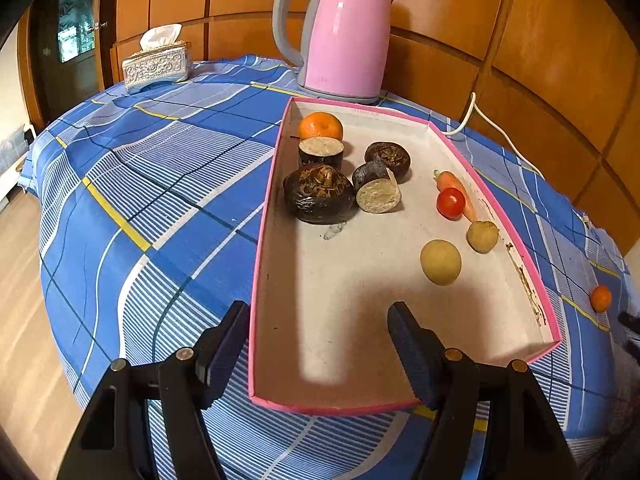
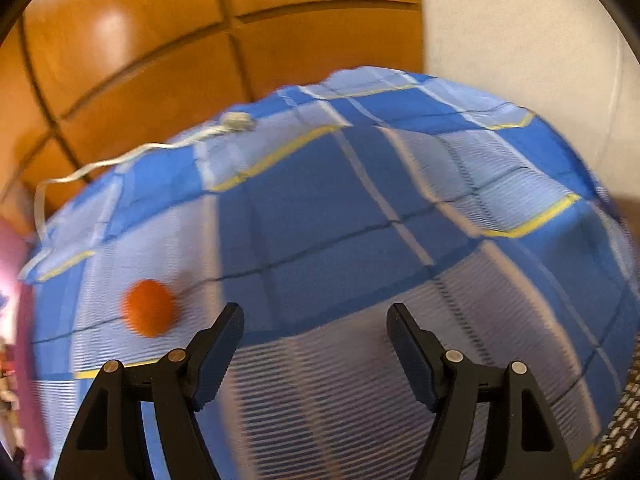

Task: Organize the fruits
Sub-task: 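Move the right tool to the mandarin orange and grasp it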

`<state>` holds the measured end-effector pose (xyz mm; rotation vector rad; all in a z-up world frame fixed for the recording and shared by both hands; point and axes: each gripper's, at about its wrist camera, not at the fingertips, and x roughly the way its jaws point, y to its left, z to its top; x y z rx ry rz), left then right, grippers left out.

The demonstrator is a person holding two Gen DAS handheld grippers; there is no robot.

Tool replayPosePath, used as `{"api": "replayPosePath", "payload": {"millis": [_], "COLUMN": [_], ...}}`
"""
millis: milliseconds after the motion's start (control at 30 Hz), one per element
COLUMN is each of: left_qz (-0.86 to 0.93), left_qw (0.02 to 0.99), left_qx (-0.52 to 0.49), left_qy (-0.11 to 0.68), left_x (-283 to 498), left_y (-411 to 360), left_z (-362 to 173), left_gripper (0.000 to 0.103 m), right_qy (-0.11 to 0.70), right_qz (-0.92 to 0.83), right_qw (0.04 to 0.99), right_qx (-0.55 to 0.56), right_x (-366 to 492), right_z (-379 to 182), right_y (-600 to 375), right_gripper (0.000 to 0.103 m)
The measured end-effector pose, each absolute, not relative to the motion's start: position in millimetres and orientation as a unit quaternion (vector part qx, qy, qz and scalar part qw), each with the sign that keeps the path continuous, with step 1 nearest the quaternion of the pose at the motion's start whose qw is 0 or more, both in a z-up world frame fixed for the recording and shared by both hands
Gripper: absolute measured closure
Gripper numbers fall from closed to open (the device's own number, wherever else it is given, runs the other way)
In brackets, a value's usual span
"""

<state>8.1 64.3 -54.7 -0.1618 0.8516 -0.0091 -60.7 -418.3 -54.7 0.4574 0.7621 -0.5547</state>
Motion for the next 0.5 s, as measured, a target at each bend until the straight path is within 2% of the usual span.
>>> {"api": "replayPosePath", "payload": {"millis": [433, 500], "left_qz": [-0.005, -0.004], "left_qw": [0.909, 0.909], "left_qx": [-0.079, -0.079], "left_qy": [0.41, 0.408], "left_x": [7.8, 7.8], "left_y": [64.0, 64.1], "left_z": [-53.9, -52.9], "left_gripper": [0.031, 0.031], "right_qy": [0.384, 0.405], "right_qz": [-0.139, -0.131], "right_qw": [0.898, 0.894], "right_qx": [0.162, 0.142], "right_x": [-3.7, 7.8], "right_z": [-38.9, -46.2], "right_y": [-358.0, -353.8], "right_gripper": [0.028, 0.04]}}
